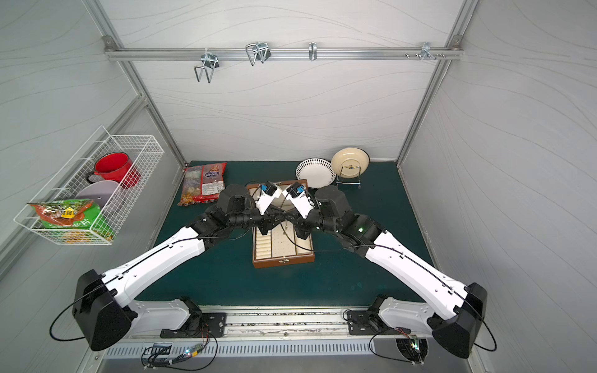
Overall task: Put jewelry chain into jewelry box
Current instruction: Hang the necklace on the jewelry box clasp.
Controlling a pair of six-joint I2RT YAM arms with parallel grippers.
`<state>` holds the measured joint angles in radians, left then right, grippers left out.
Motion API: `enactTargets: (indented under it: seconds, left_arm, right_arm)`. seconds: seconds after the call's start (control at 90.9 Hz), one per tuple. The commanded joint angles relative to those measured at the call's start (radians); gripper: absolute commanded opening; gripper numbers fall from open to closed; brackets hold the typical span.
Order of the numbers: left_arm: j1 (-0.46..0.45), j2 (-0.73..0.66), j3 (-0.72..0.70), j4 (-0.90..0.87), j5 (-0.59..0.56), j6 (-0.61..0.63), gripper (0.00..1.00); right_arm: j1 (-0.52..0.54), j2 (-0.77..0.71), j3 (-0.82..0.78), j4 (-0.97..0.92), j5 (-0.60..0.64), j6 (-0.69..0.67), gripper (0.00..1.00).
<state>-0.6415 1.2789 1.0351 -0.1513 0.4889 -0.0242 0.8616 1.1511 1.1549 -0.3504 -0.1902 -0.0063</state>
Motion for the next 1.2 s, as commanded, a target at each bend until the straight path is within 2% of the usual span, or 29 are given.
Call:
enactTargets:
  seconds: [0.0,0.143,0.374,0.704,1.189]
  left_arm:
    - [0.004,0.012,0.008,0.065,0.023,-0.001,0.15]
    - [0.004,0.011,0.008,0.068,0.023,-0.003,0.00]
    - [0.004,-0.005,0.002,0.042,-0.022,0.011,0.00]
    - [0.005,-0.034,0.025,-0.075,-0.181,0.080,0.00]
    - [0.016,0.105,0.148,-0.145,-0.304,0.121,0.00]
  right_arm:
    - [-0.006,-0.024,0.017,-0.011,0.011,0.012,0.00]
    - [-0.006,-0.026,0.017,-0.009,0.013,0.012,0.00]
    - [-0.017,-0.033,-0.008,0.000,0.011,0.017,0.00]
    - [-0.081,-0.033,-0.078,0.046,-0.024,0.019,0.00]
    - [-0.169,0.102,-0.106,0.197,-0.081,0.017,0.00]
